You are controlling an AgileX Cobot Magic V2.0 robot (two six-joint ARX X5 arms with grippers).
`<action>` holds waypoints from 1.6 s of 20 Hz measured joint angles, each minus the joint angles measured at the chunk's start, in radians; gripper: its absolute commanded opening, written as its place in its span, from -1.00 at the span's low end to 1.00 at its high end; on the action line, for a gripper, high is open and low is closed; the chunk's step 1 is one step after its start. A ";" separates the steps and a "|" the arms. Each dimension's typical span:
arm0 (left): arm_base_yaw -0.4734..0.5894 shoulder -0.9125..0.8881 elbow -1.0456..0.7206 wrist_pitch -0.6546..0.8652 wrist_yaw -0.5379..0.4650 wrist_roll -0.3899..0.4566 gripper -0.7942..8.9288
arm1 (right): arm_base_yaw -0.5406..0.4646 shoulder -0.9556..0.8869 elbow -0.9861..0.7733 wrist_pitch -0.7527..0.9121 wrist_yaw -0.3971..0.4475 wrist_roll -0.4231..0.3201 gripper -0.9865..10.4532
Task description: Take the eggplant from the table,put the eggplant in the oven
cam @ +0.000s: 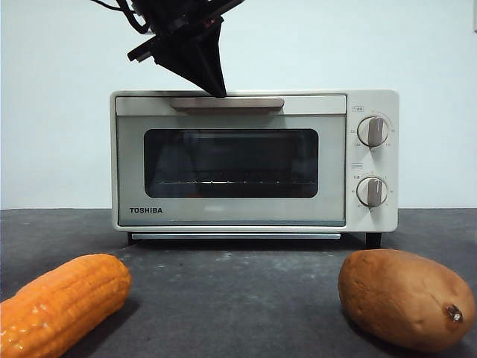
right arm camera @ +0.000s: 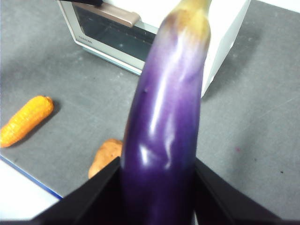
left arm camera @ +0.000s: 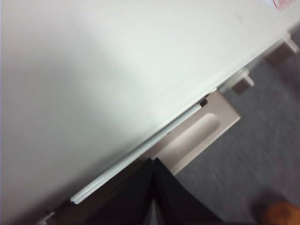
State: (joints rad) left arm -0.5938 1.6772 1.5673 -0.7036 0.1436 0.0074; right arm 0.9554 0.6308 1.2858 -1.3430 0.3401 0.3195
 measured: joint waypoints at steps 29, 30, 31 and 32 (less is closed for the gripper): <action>0.185 -0.690 -0.634 0.032 -0.145 -0.092 -0.83 | 0.000 0.531 -0.031 0.398 -0.079 -0.364 -0.57; 0.215 -0.718 -0.670 0.037 -0.137 -0.098 -0.83 | -0.002 0.578 -0.031 0.437 -0.079 -0.401 -0.57; 0.241 -0.743 -0.700 0.037 -0.123 -0.103 -0.83 | -0.009 0.629 -0.031 0.475 -0.079 -0.436 -0.58; 0.270 -0.772 -0.728 0.037 -0.104 -0.107 -0.83 | -0.016 0.679 -0.031 0.514 -0.079 -0.467 -0.58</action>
State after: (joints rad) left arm -0.3237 0.9047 0.8394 -0.6662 0.0395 -0.0994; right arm 0.9390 1.3102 1.2549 -0.8291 0.2611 -0.1478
